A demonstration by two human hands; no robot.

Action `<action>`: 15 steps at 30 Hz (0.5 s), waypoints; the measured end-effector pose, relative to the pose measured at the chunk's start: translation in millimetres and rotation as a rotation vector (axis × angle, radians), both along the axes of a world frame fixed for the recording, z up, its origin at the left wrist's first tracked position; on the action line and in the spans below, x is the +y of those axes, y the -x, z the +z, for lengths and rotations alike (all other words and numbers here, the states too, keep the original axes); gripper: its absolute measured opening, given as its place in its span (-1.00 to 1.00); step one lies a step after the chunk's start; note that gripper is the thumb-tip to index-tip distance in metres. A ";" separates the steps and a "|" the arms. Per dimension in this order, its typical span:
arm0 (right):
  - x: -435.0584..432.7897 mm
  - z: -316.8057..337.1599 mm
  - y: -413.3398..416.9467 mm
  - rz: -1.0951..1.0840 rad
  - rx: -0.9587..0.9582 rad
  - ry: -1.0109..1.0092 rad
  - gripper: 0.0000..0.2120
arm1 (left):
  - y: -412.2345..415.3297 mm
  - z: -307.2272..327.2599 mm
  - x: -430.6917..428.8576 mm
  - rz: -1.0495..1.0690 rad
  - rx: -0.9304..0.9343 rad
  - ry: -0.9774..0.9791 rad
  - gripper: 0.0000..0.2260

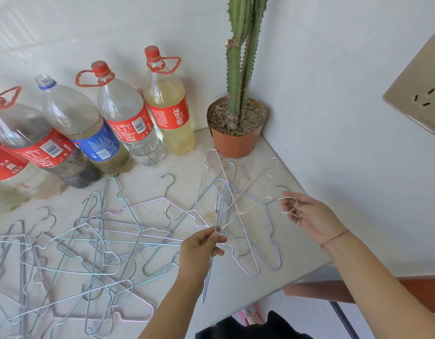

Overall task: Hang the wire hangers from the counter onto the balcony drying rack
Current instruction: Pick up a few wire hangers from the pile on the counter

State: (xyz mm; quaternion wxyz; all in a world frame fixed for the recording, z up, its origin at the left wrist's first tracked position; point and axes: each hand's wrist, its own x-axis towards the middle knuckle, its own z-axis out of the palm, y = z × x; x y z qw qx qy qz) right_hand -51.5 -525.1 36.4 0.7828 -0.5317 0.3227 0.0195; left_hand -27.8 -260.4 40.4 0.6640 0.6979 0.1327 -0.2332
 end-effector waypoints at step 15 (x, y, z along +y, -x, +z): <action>8.9 10.1 -97.1 0.718 -0.062 1.169 -0.84 | -24.3 13.7 -5.6 0.079 -0.041 0.011 -0.84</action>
